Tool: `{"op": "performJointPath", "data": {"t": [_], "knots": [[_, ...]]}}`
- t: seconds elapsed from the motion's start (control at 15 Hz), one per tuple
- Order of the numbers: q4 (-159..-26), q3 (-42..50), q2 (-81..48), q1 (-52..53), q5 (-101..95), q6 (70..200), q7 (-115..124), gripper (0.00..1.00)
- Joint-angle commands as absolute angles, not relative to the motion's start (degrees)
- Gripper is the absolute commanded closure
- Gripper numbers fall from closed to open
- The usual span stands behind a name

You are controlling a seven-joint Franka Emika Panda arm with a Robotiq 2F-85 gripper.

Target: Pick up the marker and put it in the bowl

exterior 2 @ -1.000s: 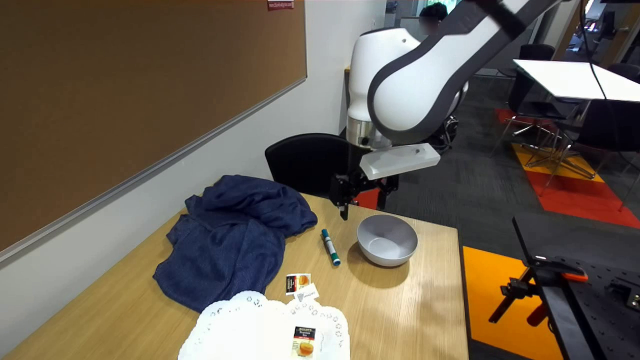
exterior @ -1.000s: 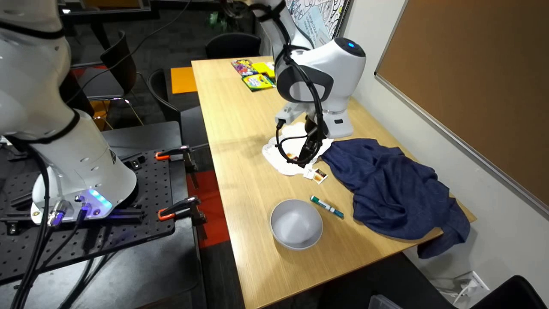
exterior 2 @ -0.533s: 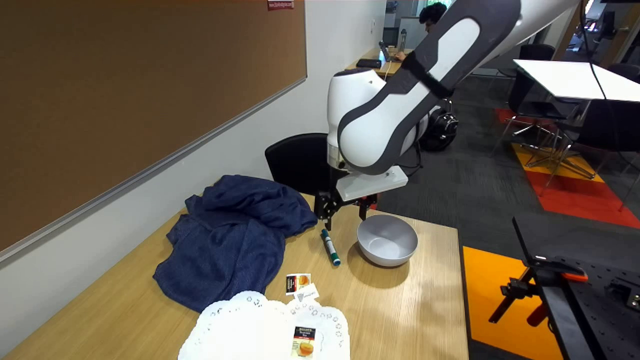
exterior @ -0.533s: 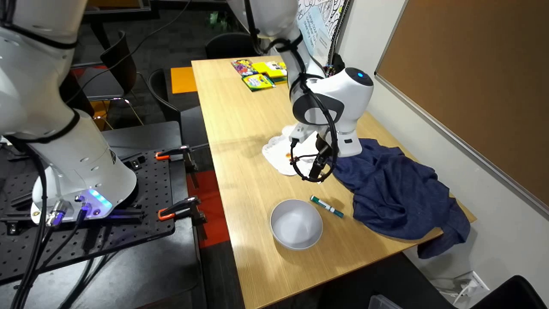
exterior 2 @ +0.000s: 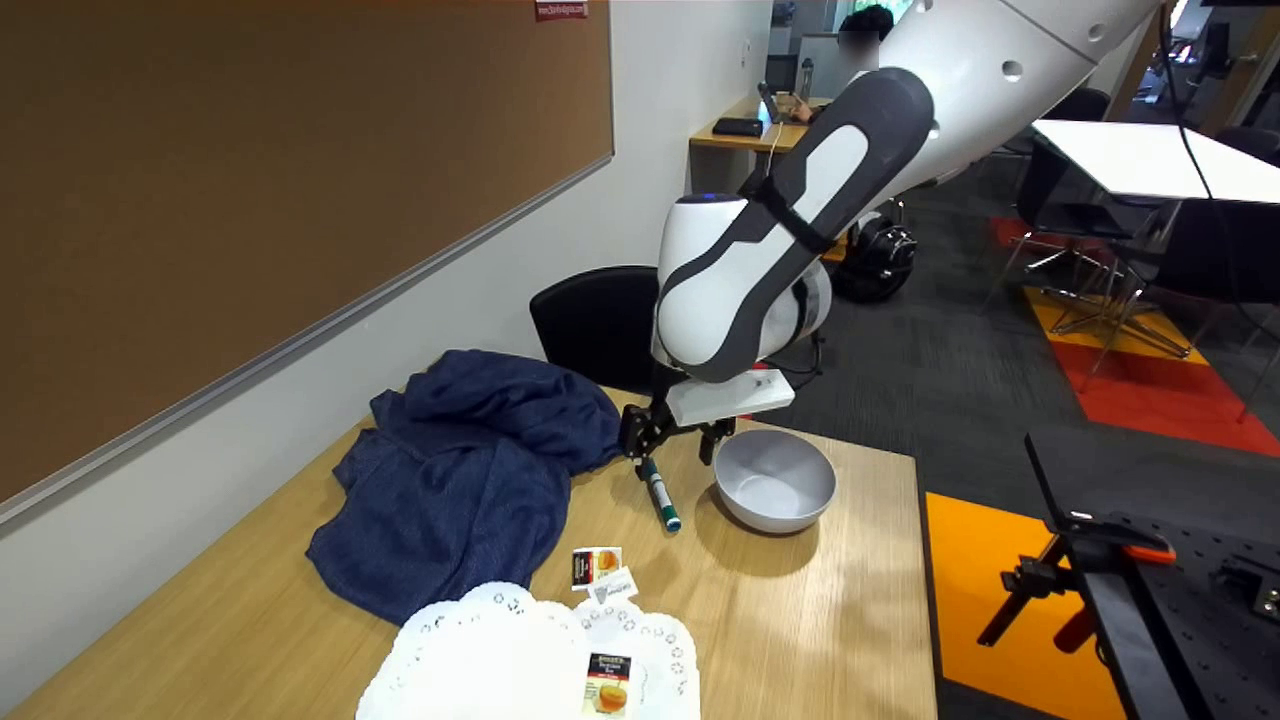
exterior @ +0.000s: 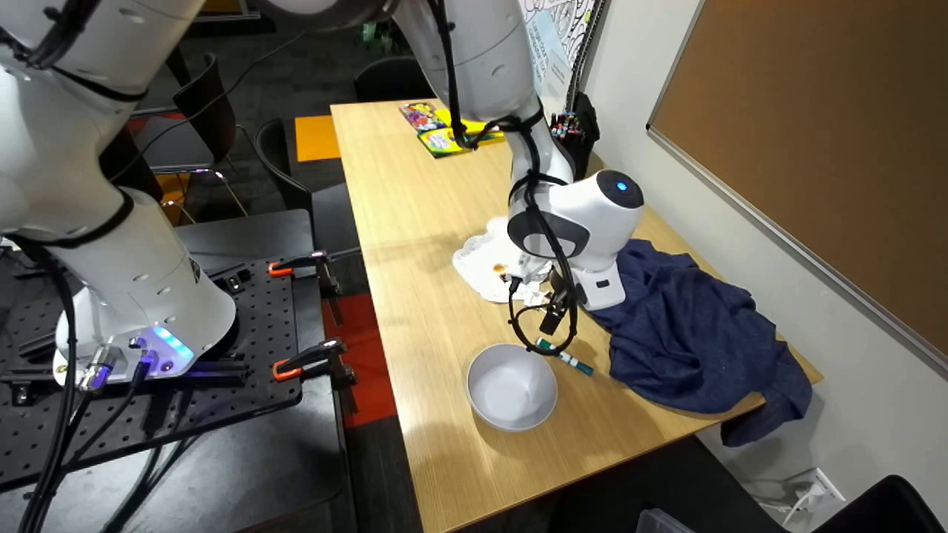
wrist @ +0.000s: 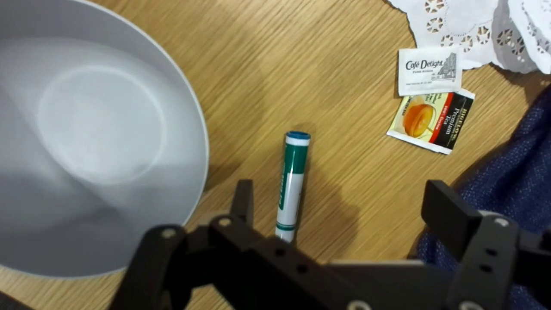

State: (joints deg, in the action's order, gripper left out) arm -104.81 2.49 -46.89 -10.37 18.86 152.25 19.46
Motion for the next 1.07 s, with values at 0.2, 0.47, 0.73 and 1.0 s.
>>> {"op": "performJointPath", "data": {"t": [0.2,0.47,0.73,1.0], "knots": [[-98.0,0.4,-52.9,-13.7,22.3,150.4,16.7,0.00],[-95.1,1.0,-55.6,-13.3,21.7,149.0,17.4,0.00],[-92.5,1.6,-58.1,-13.0,21.4,146.9,18.3,0.00],[-90.2,2.1,-60.1,-13.0,21.3,144.7,18.7,0.04]]}}
